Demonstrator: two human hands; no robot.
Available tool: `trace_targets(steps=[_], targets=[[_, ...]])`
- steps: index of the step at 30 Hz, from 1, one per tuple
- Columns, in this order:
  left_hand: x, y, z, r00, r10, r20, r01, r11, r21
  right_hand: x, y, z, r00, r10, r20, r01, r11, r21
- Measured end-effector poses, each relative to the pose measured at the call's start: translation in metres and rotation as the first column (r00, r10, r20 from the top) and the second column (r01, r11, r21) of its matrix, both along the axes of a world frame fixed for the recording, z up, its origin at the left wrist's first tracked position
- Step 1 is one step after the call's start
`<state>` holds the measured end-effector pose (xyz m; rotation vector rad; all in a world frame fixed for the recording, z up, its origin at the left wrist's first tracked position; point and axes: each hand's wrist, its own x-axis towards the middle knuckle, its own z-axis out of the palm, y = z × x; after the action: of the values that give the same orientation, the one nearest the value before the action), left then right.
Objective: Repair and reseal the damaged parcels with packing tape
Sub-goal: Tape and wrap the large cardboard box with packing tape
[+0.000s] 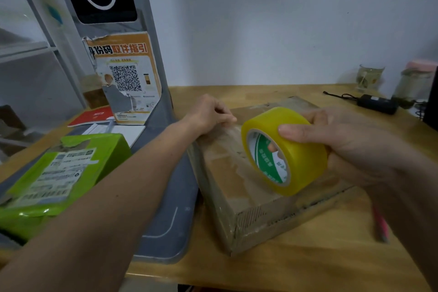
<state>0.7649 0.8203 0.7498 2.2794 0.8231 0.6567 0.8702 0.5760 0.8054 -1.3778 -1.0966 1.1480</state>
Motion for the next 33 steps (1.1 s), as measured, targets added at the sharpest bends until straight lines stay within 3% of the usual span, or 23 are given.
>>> trace_targets(steps=[9, 12, 14, 17, 19, 21, 23, 26, 29, 33], targets=[[-0.003, 0.003, -0.006, 0.995, 0.079, -0.059, -0.074, 0.994, 0.082, -0.005, 0.016, -0.003, 0.987, -0.07, -0.142, 0.067, 0.997, -0.024], [-0.003, 0.003, -0.008, 0.945, 0.265, -0.192, -0.206, 0.937, 0.282, -0.005, 0.017, -0.005, 0.981, -0.091, -0.174, 0.086, 0.996, -0.038], [-0.006, 0.002, -0.006, 0.882, 0.386, -0.271, -0.297, 0.9, 0.319, -0.004, 0.018, -0.008, 0.977, -0.11, -0.183, 0.103, 0.993, -0.049], [-0.019, 0.003, -0.005, 0.805, 0.524, -0.278, -0.454, 0.846, 0.281, -0.005, 0.016, -0.011, 0.977, -0.14, -0.158, 0.134, 0.99, -0.051], [-0.028, 0.002, -0.006, 0.766, 0.599, -0.233, -0.511, 0.787, 0.345, -0.007, 0.013, -0.013, 0.978, -0.164, -0.127, 0.162, 0.986, -0.025], [-0.031, -0.007, -0.006, 0.859, 0.507, -0.068, -0.437, 0.797, 0.418, -0.011, 0.01, -0.018, 0.978, -0.188, -0.087, 0.189, 0.982, 0.002], [-0.031, -0.023, -0.007, 0.975, 0.205, 0.088, -0.223, 0.902, 0.37, -0.016, 0.008, -0.026, 0.977, -0.206, -0.052, 0.208, 0.978, 0.022], [-0.037, -0.049, -0.018, 0.994, -0.109, 0.001, 0.108, 0.985, 0.132, -0.026, 0.005, -0.037, 0.964, -0.263, -0.042, 0.266, 0.961, 0.071], [-0.046, -0.053, -0.031, 0.984, -0.154, -0.091, 0.152, 0.988, -0.029, -0.036, 0.002, -0.039, 0.948, -0.309, -0.072, 0.315, 0.943, 0.109], [-0.047, -0.052, -0.031, 0.971, -0.12, -0.206, 0.129, 0.991, 0.032, -0.034, -0.007, -0.03, 0.955, -0.295, 0.024, 0.288, 0.946, 0.146]])
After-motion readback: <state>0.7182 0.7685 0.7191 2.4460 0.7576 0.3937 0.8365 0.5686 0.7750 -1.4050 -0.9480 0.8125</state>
